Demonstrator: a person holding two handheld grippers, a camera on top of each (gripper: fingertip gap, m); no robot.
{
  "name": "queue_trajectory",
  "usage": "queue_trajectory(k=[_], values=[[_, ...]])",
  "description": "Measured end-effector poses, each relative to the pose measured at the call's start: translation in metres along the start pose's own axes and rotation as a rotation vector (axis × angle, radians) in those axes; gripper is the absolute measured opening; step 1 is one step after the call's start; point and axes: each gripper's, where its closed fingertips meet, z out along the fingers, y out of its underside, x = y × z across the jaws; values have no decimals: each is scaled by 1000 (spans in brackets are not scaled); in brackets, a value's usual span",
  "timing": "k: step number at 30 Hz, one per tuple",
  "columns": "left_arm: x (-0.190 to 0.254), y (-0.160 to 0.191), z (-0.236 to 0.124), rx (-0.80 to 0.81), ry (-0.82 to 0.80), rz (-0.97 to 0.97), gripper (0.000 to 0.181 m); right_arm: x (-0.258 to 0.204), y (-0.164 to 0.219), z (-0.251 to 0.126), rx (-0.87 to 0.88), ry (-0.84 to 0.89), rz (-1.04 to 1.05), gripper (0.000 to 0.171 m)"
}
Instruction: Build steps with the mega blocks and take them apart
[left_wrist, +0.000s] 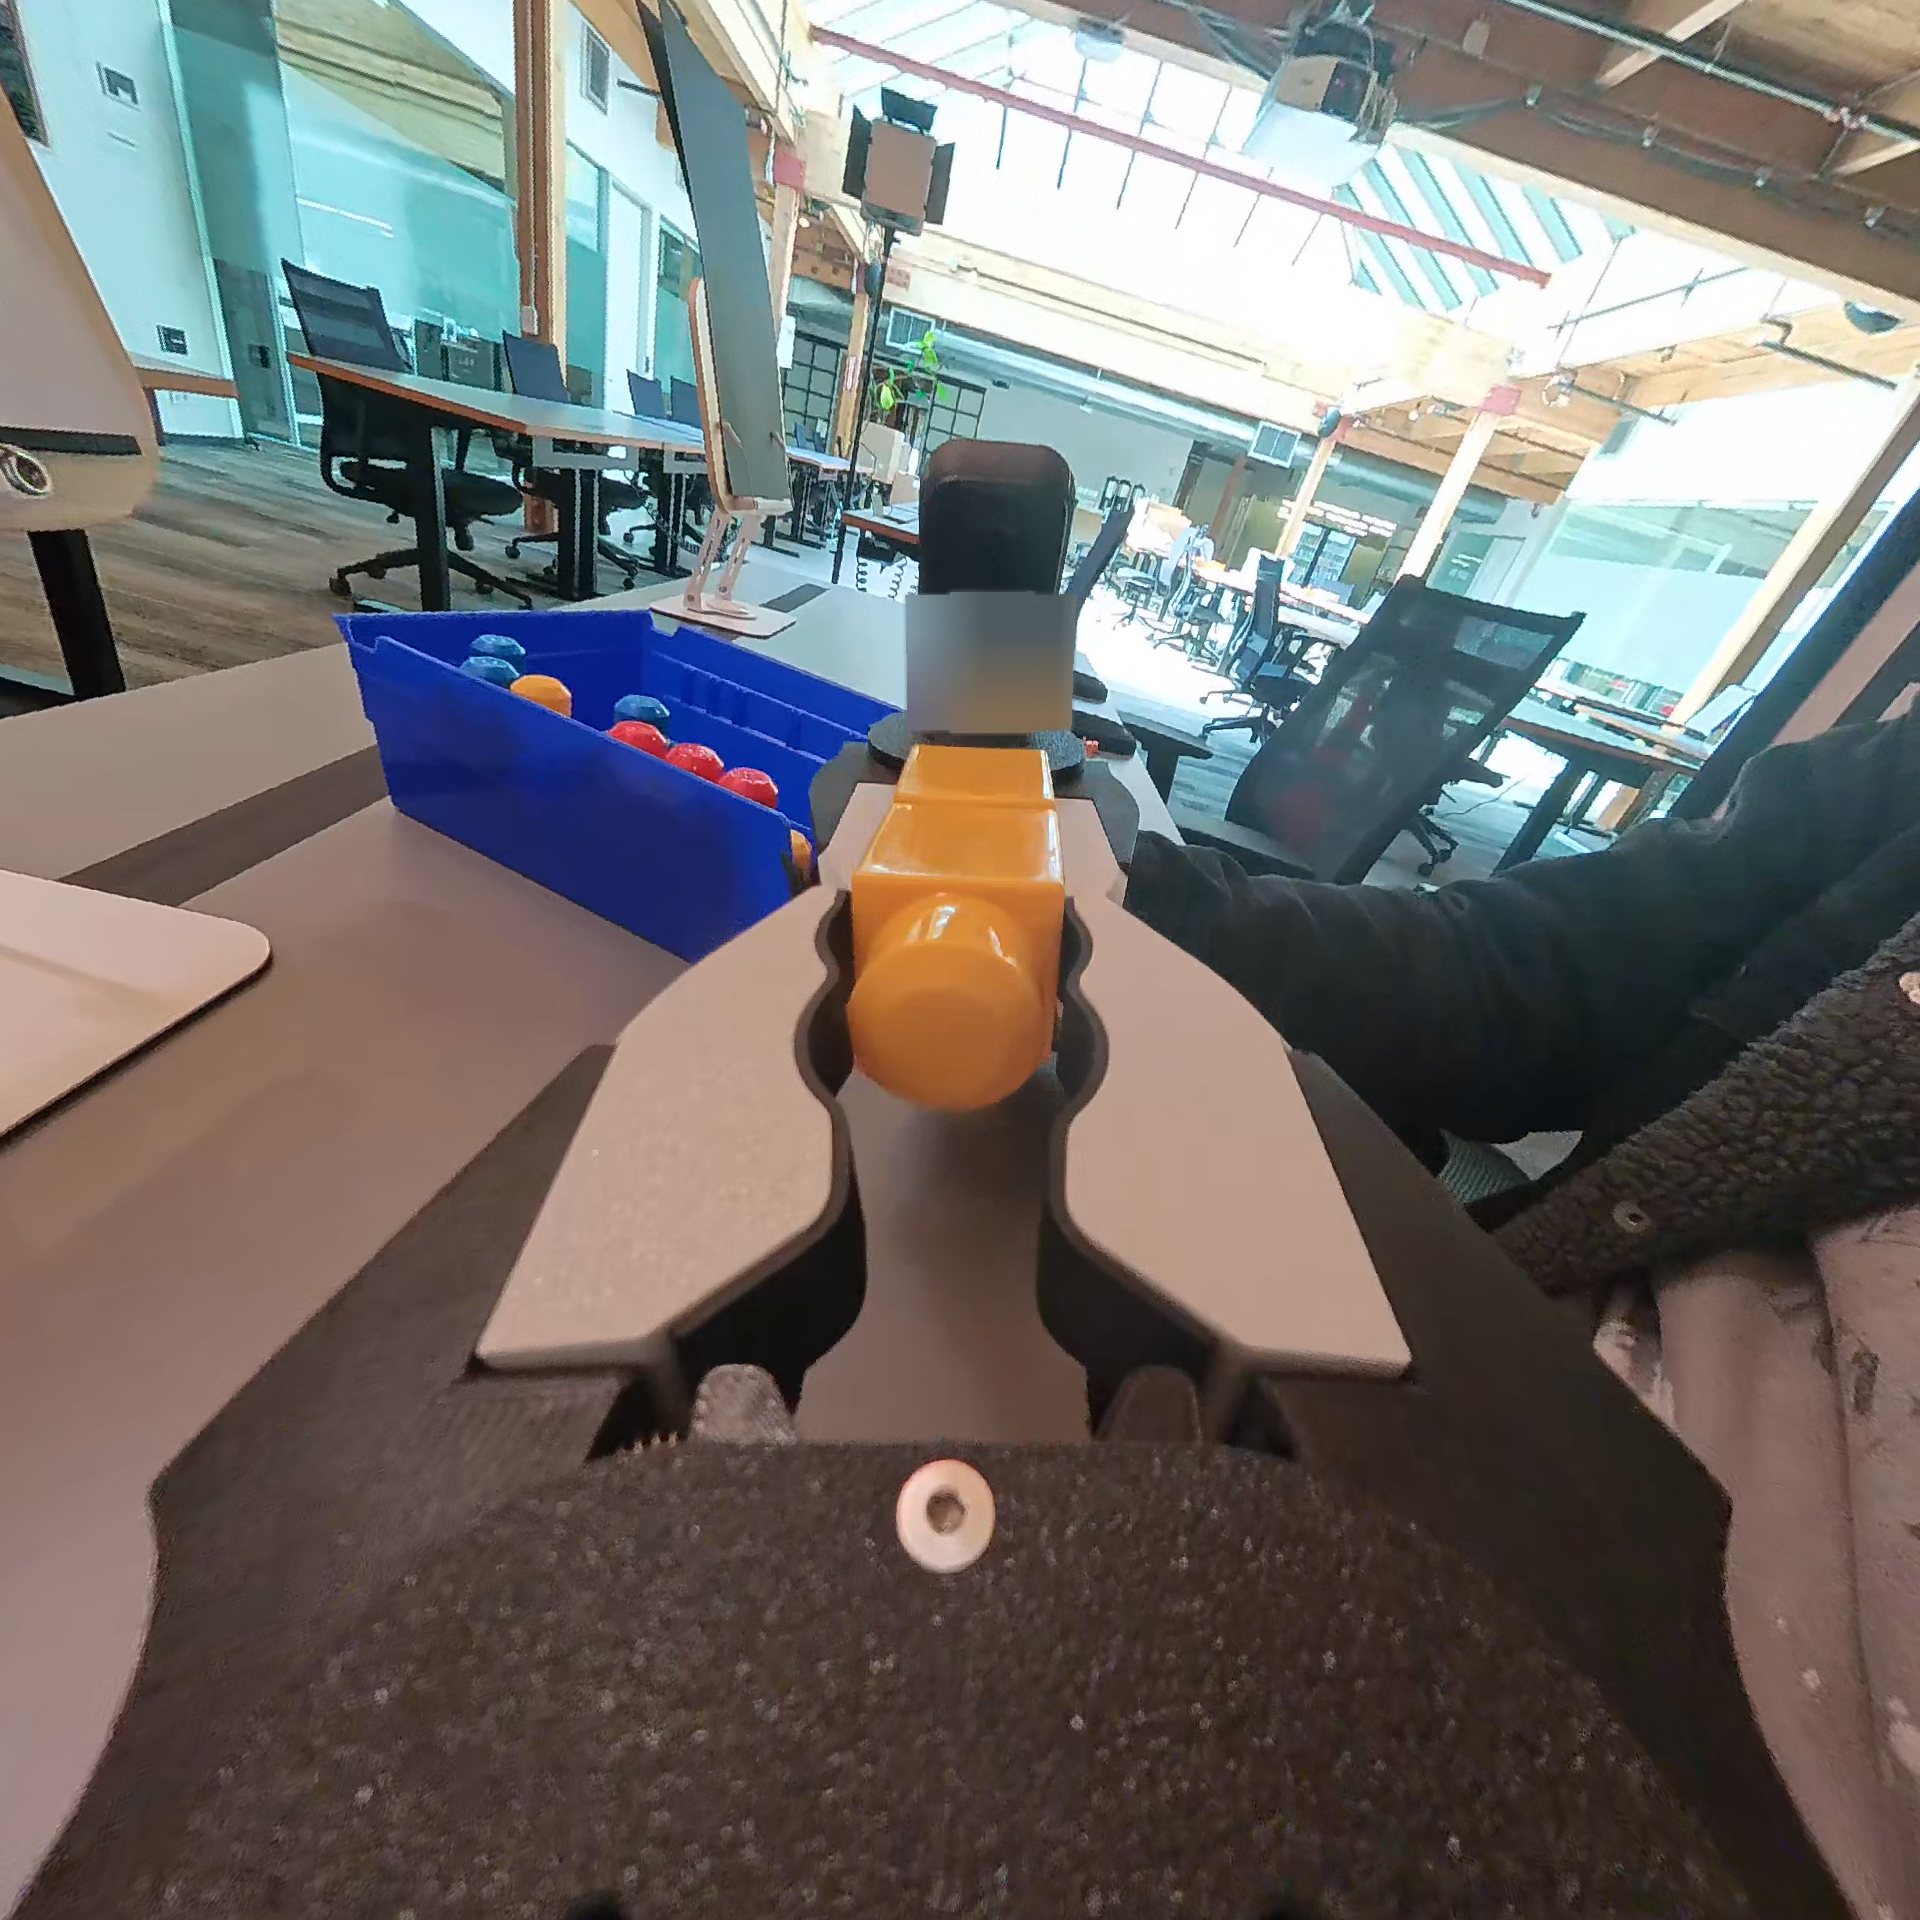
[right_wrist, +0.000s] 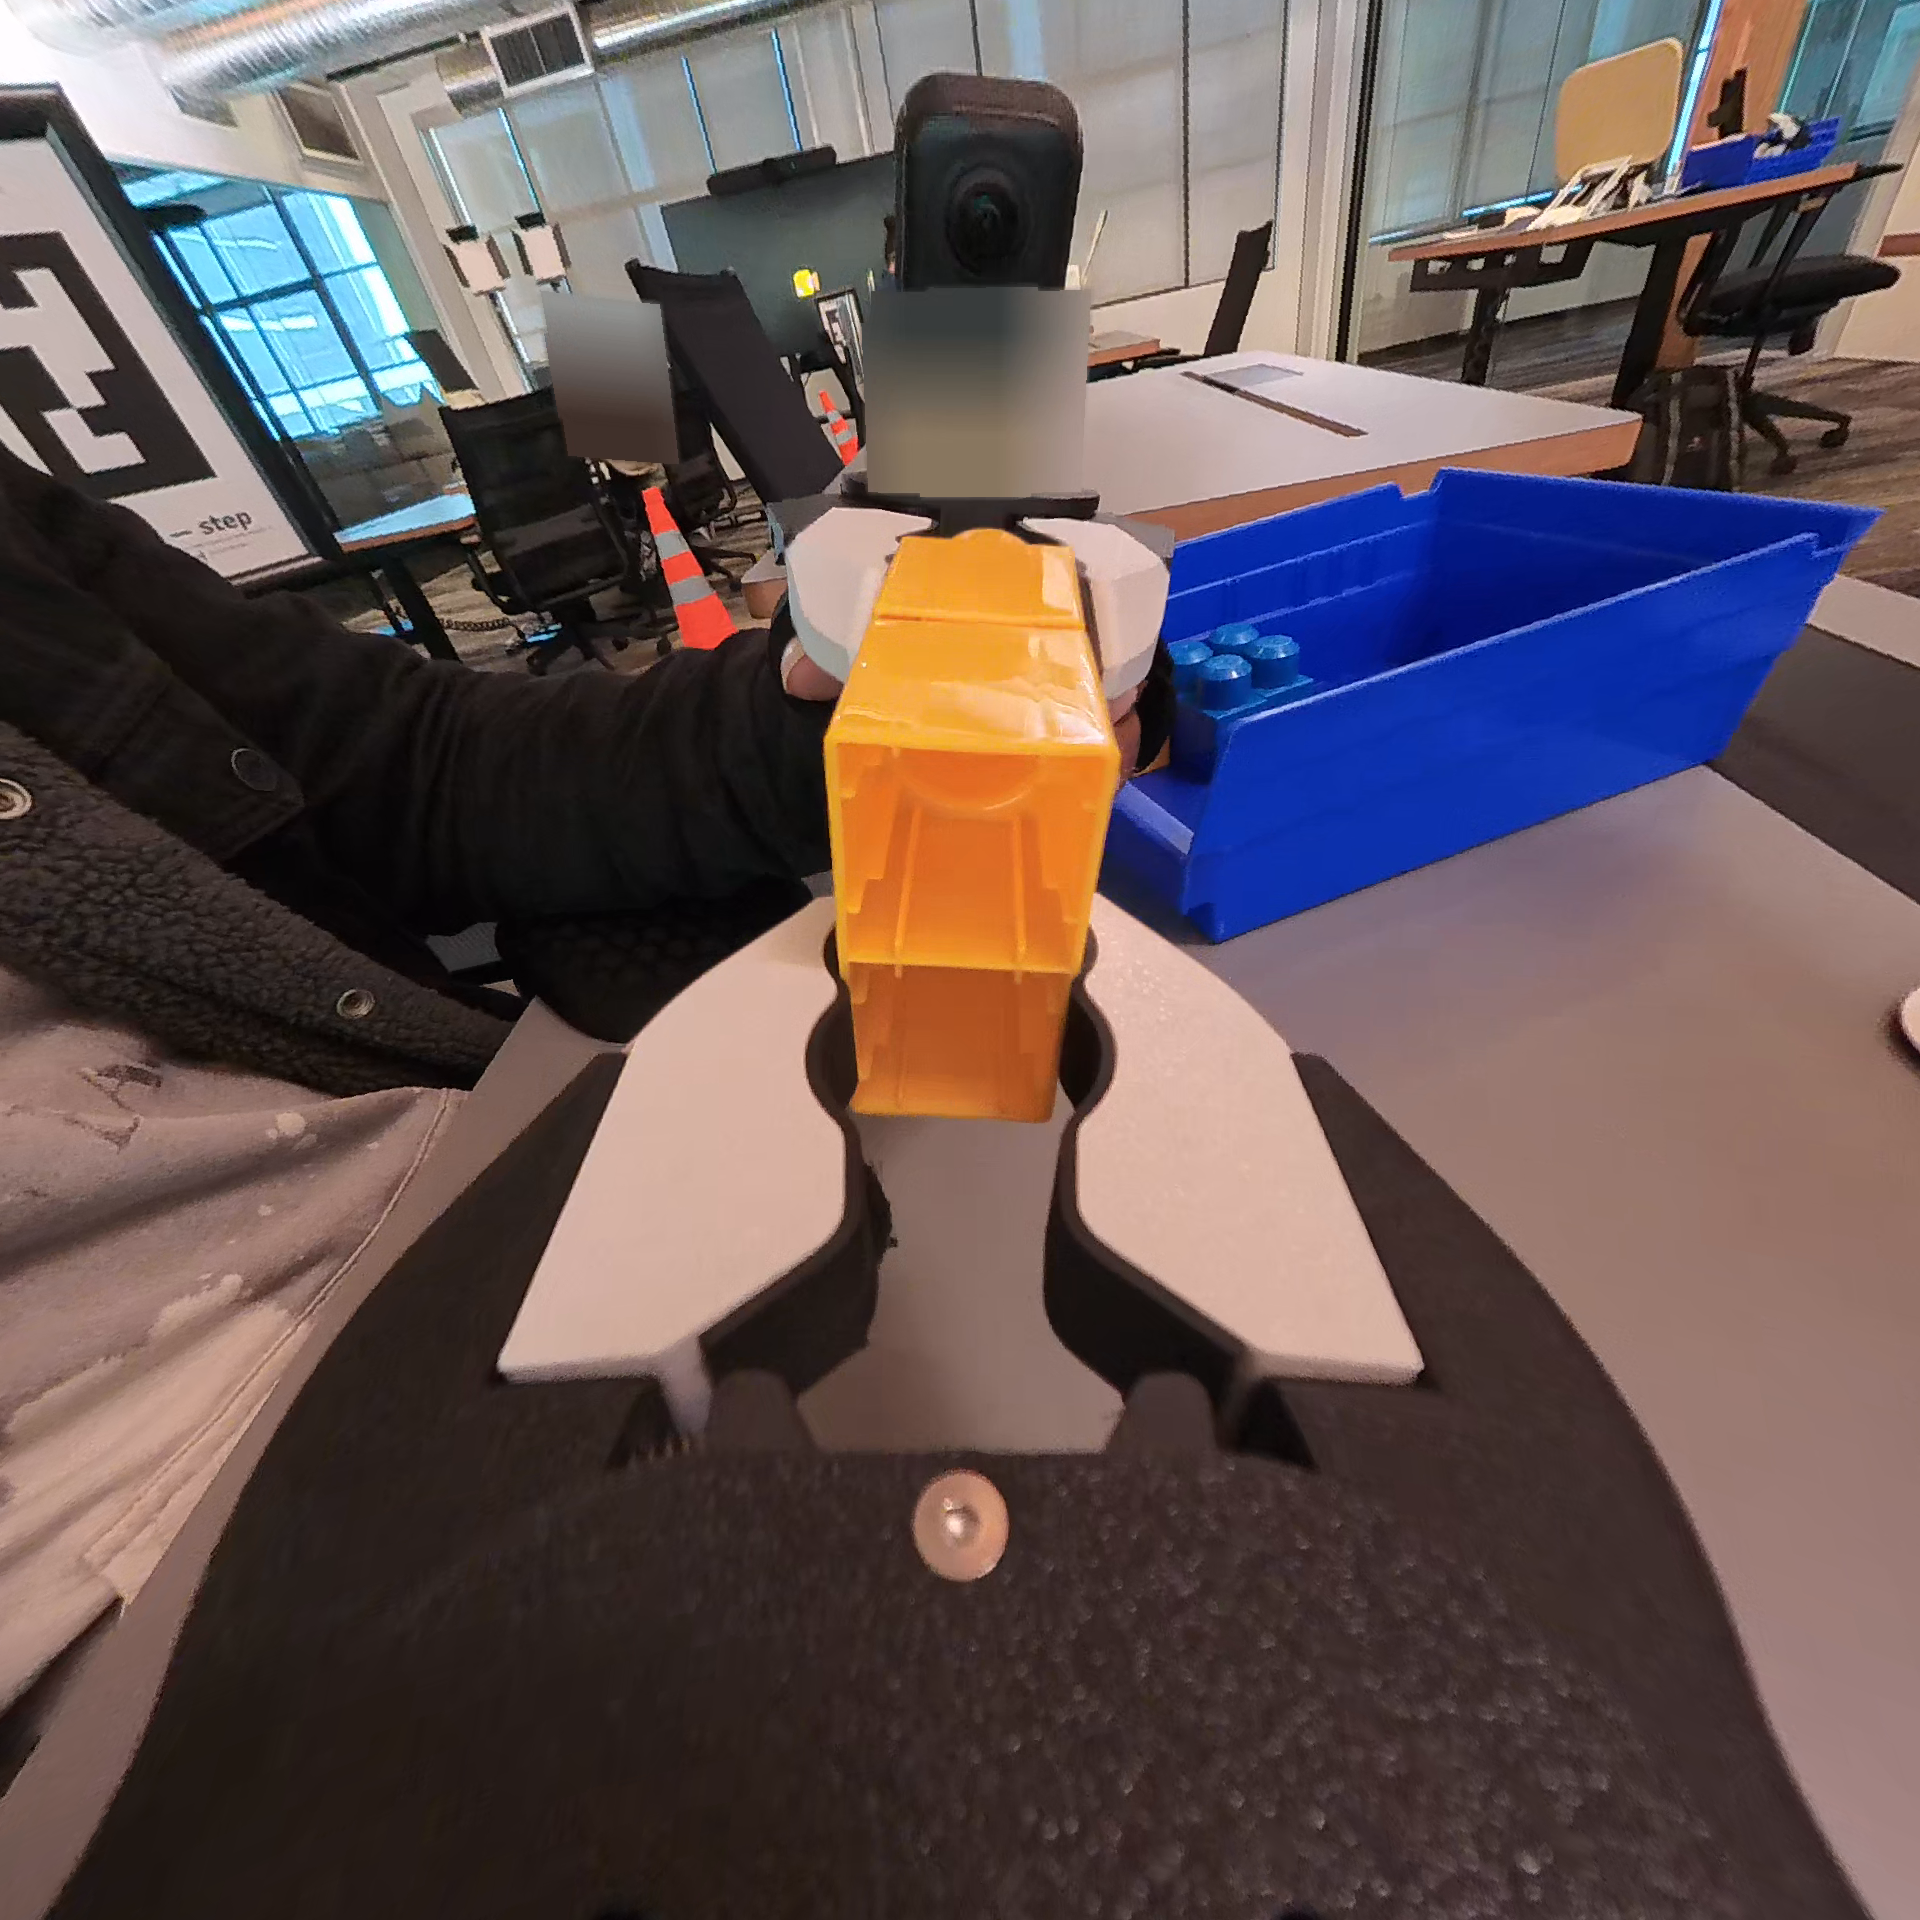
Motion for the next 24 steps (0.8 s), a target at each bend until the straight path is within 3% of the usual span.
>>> queue_trajectory(k=[15,24], values=[[-4,10,3,-4,-19,-23,37,4,11,3,-39,11,7,36],[0,-4,4,74,-21,-16,48,4,-15,-6,122,-1,27,36]])
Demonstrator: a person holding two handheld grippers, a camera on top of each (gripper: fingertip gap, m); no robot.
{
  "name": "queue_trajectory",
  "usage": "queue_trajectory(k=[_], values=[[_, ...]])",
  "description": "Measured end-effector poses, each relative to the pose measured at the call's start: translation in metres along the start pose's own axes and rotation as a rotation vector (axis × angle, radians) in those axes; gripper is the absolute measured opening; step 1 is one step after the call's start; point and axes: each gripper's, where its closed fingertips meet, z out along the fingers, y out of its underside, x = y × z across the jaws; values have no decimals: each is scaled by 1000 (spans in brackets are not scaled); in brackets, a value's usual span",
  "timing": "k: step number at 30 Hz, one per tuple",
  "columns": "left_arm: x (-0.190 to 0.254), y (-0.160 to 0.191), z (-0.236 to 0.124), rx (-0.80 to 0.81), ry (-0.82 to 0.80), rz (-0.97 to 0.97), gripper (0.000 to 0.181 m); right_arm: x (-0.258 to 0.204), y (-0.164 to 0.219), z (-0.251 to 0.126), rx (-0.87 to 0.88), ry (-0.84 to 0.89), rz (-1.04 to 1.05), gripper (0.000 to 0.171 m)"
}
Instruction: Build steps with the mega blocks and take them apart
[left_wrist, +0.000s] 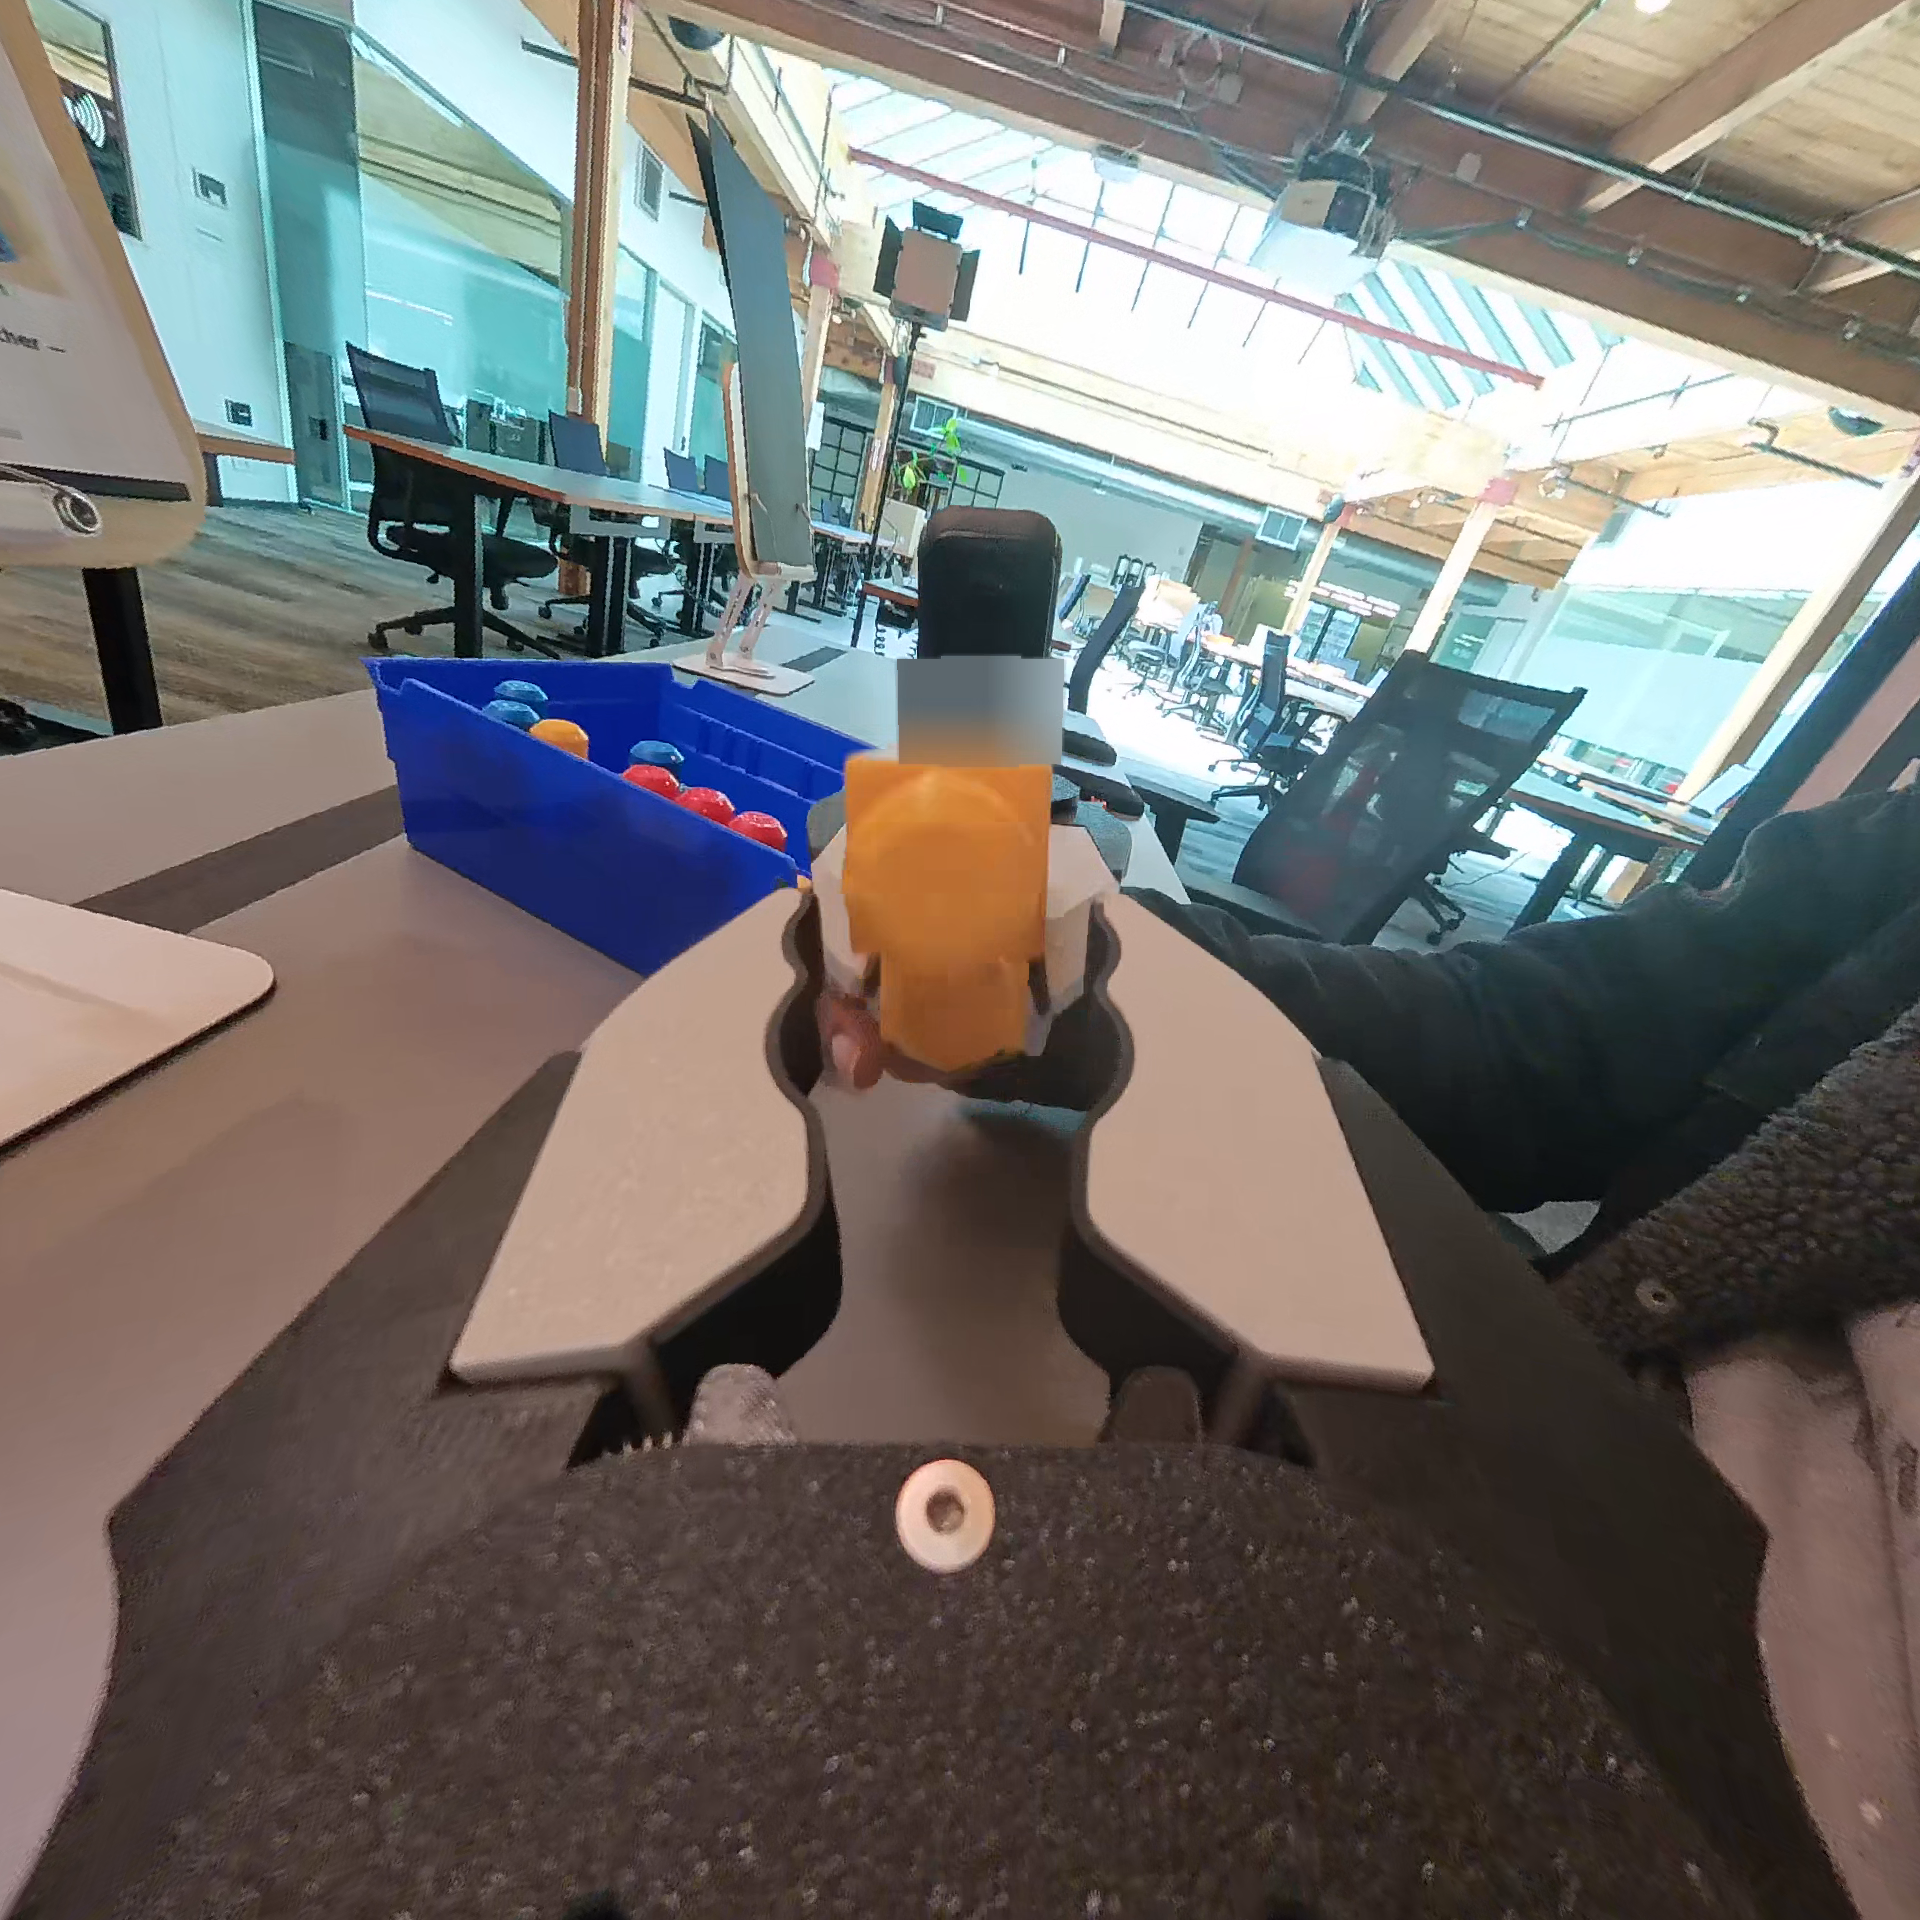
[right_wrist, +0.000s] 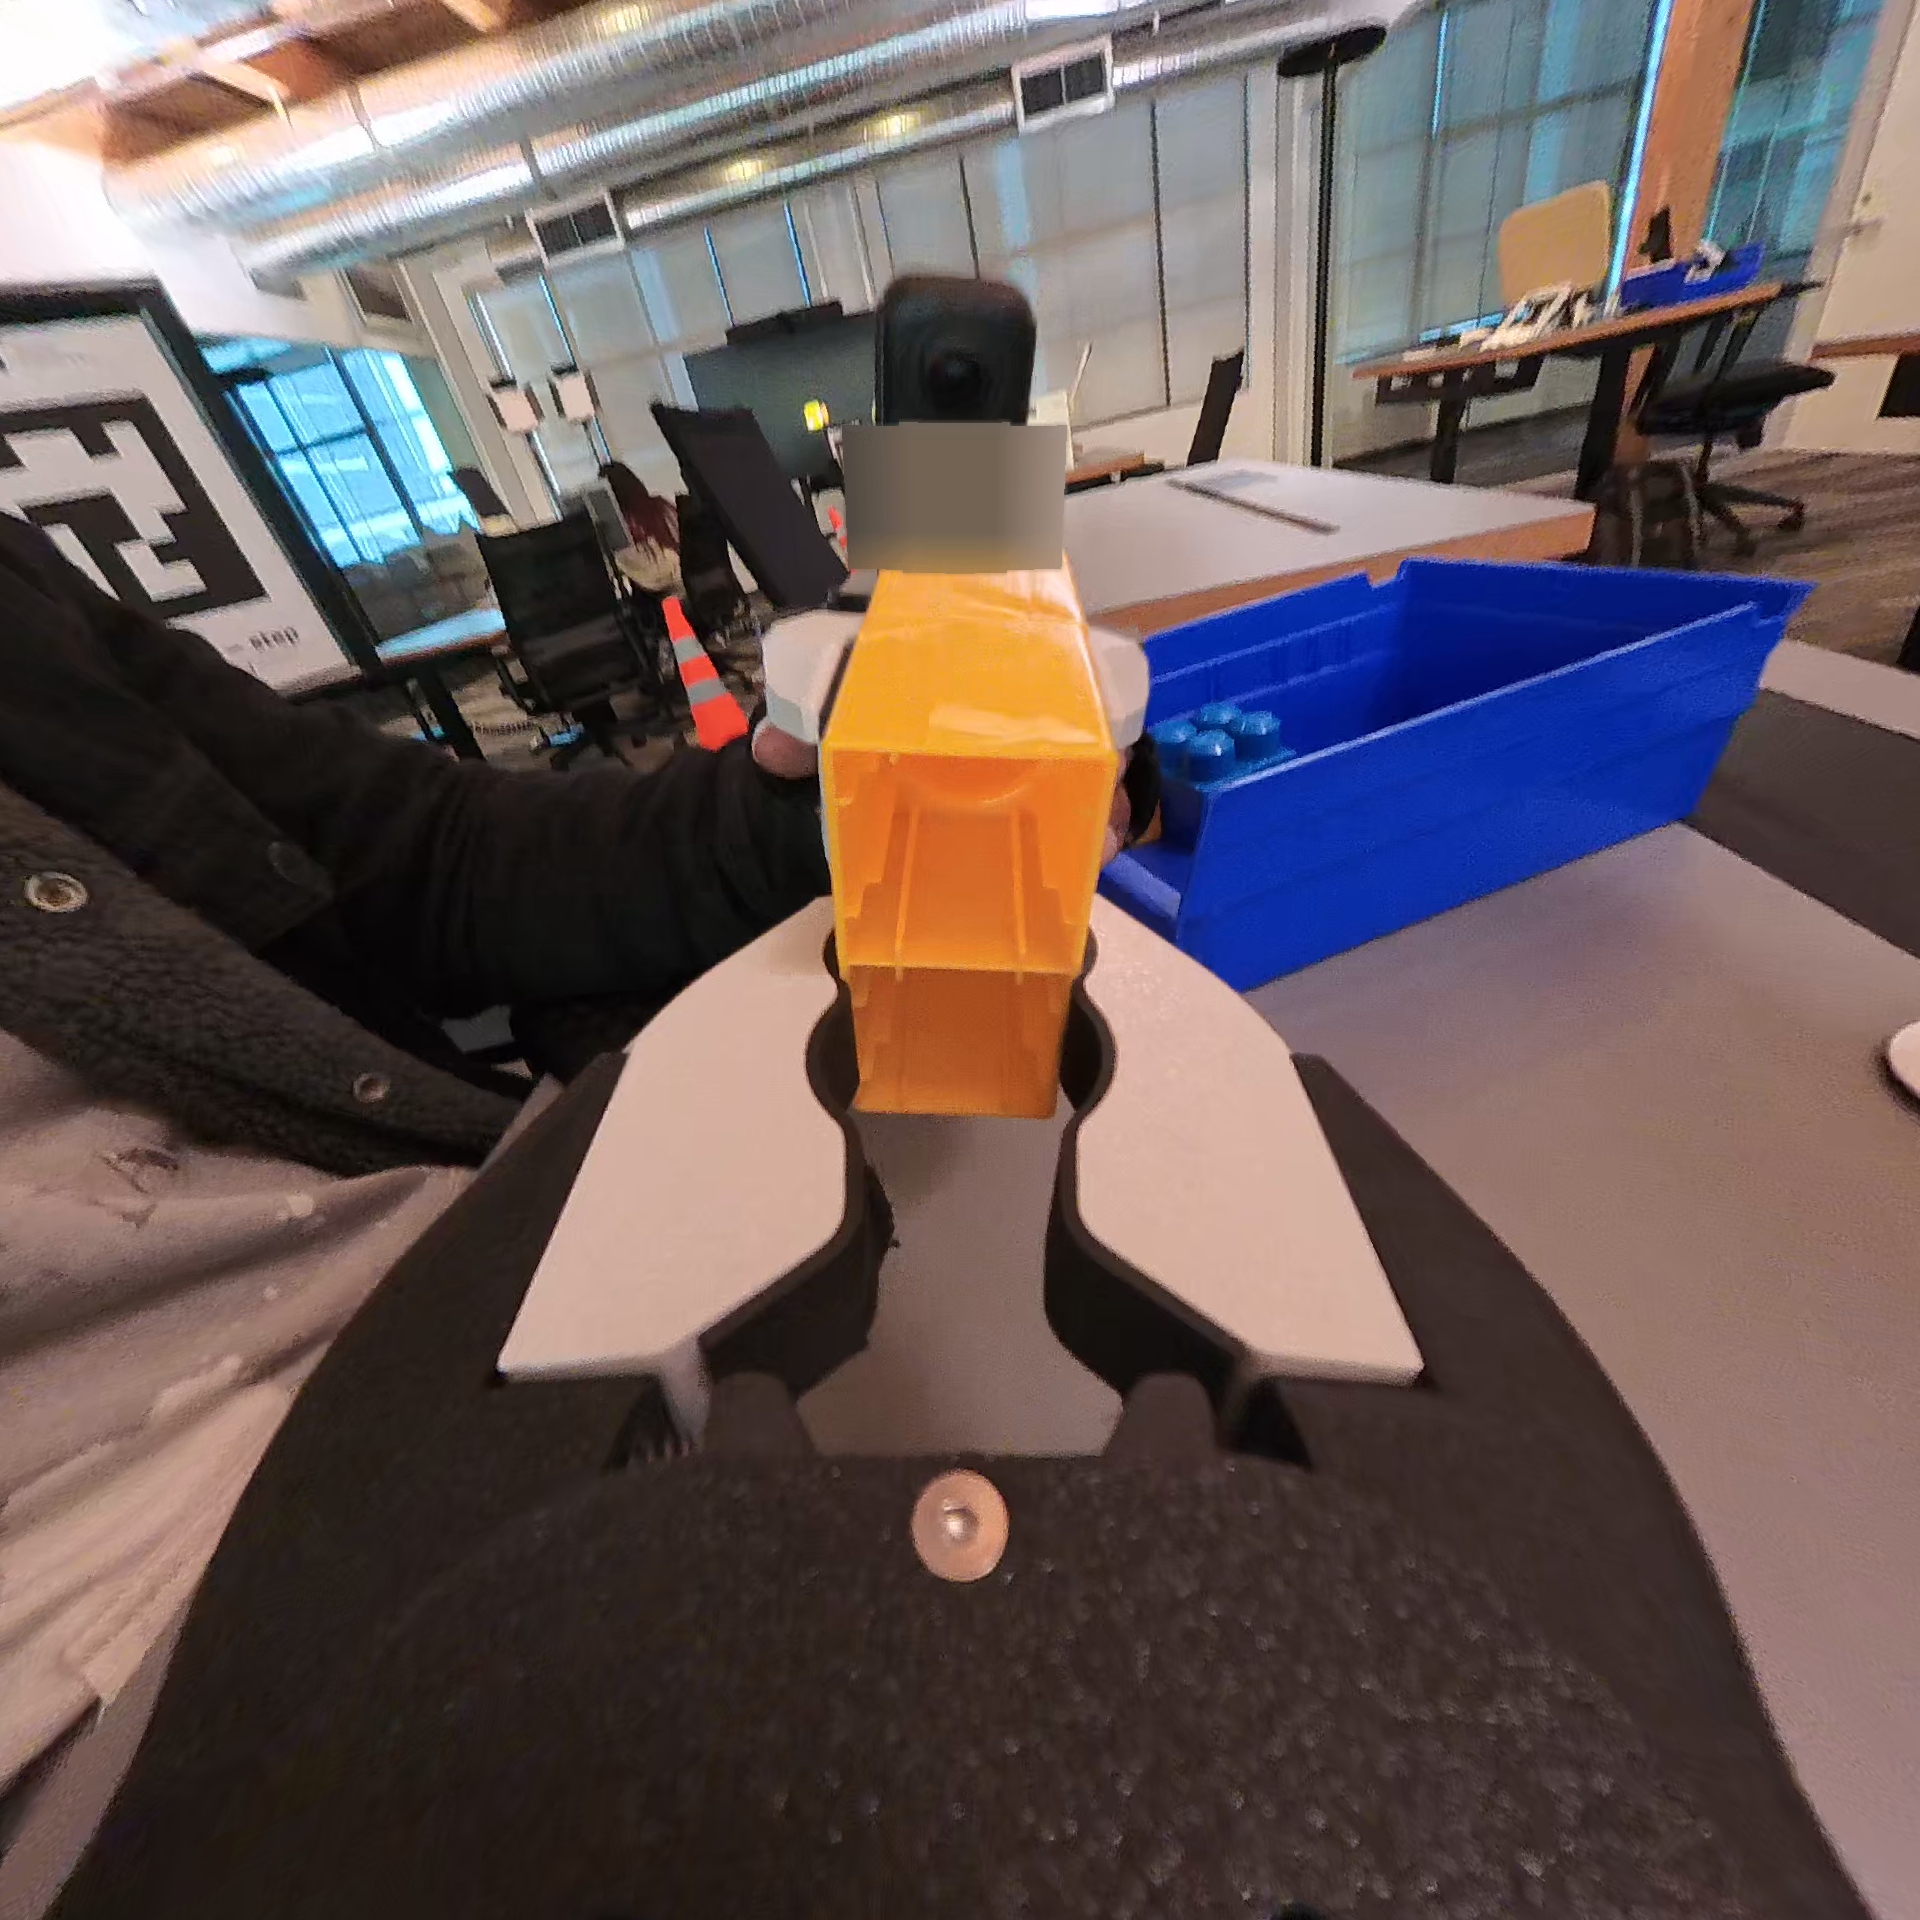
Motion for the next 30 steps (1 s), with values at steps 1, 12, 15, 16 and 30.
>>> queue_trajectory(k=[1,12,15,16,30], values=[[0,-1,0,9,2,-4,47,0,-5,-2,29,-4,5,36],[8,4,16,59,20,-15,29,-8,-16,3,144,-52,19,36],[9,4,15,43,13,13,29,-9,-16,3,138,-51,6,36],[9,5,15,31,16,12,29,-9,-15,4,121,-46,3,36],[-18,78,2,-557,-164,141,29,17,5,-43,-240,171,-128,48]])
